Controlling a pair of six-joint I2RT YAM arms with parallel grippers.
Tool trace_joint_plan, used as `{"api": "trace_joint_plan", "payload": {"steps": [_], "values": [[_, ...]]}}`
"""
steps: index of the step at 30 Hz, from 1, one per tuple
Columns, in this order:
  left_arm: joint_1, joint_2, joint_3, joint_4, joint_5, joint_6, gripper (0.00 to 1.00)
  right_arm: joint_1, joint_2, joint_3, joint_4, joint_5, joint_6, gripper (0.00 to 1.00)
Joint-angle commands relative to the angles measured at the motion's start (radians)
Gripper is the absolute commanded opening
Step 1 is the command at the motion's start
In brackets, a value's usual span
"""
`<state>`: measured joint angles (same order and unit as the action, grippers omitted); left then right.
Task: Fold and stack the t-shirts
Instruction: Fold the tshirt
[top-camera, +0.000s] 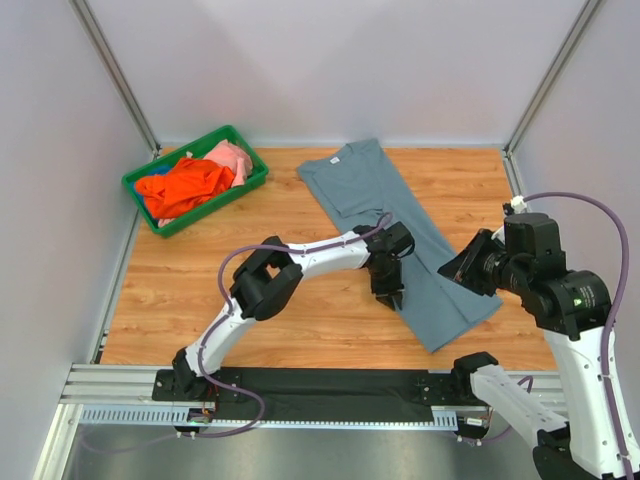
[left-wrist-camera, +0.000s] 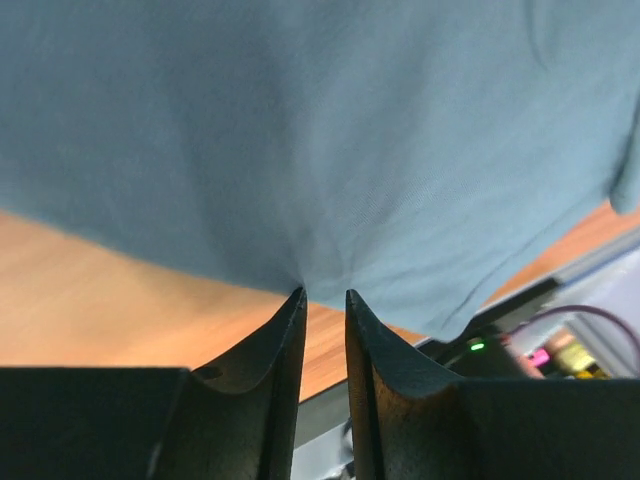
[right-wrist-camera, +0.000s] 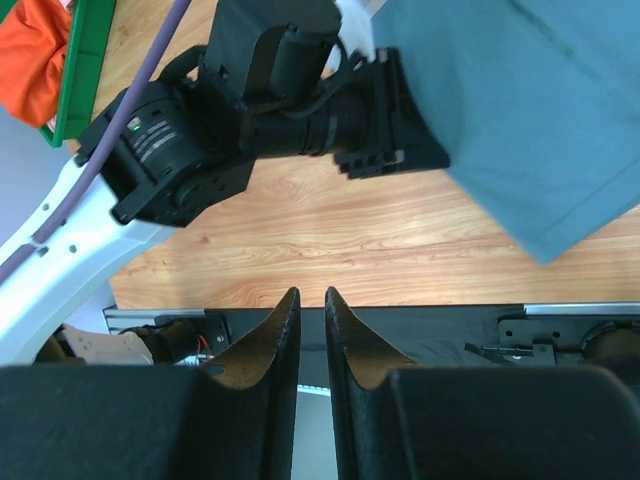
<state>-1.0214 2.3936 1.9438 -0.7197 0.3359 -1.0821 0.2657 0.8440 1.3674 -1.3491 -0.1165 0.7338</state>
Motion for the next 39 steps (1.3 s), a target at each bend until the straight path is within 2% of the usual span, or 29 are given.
{"api": "trace_joint_plan", "payload": {"steps": [1, 5, 12, 17, 19, 22, 24, 29, 34, 39], "values": [[0.000, -0.091, -0.132, -0.256, -0.146, 0.060, 0.30, -0.002, -0.011, -0.013, 0.025, -0.038, 0.001, 0.18], [0.018, -0.221, -0.316, -0.279, -0.204, 0.070, 0.30, -0.002, 0.001, -0.057, 0.048, -0.054, -0.005, 0.19], [0.041, -0.416, -0.509, -0.337, -0.304, 0.094, 0.31, -0.002, 0.030, -0.178, 0.039, -0.019, -0.054, 0.21], [0.060, -0.592, -0.612, -0.278, -0.240, 0.113, 0.40, -0.002, 0.107, -0.298, 0.056, -0.041, -0.097, 0.27], [0.060, -0.611, -0.626, -0.251, -0.187, 0.145, 0.47, -0.002, 0.133, -0.336, 0.070, -0.054, -0.116, 0.29], [0.057, -0.631, -0.684, -0.181, -0.018, 0.139, 0.48, -0.002, 0.208, -0.421, 0.094, -0.045, -0.140, 0.32], [0.055, -0.646, -0.738, -0.065, 0.043, 0.091, 0.49, -0.002, 0.231, -0.456, 0.114, -0.034, -0.157, 0.32], [0.038, -0.640, -0.839, 0.023, 0.104, 0.025, 0.52, 0.004, 0.285, -0.534, 0.217, -0.032, -0.148, 0.30], [0.001, -0.602, -0.873, 0.221, 0.192, -0.036, 0.54, 0.049, 0.314, -0.583, 0.290, -0.031, -0.151, 0.29], [-0.035, -0.533, -0.813, 0.212, 0.199, -0.055, 0.54, 0.067, 0.331, -0.602, 0.301, -0.018, -0.152, 0.29]]}}
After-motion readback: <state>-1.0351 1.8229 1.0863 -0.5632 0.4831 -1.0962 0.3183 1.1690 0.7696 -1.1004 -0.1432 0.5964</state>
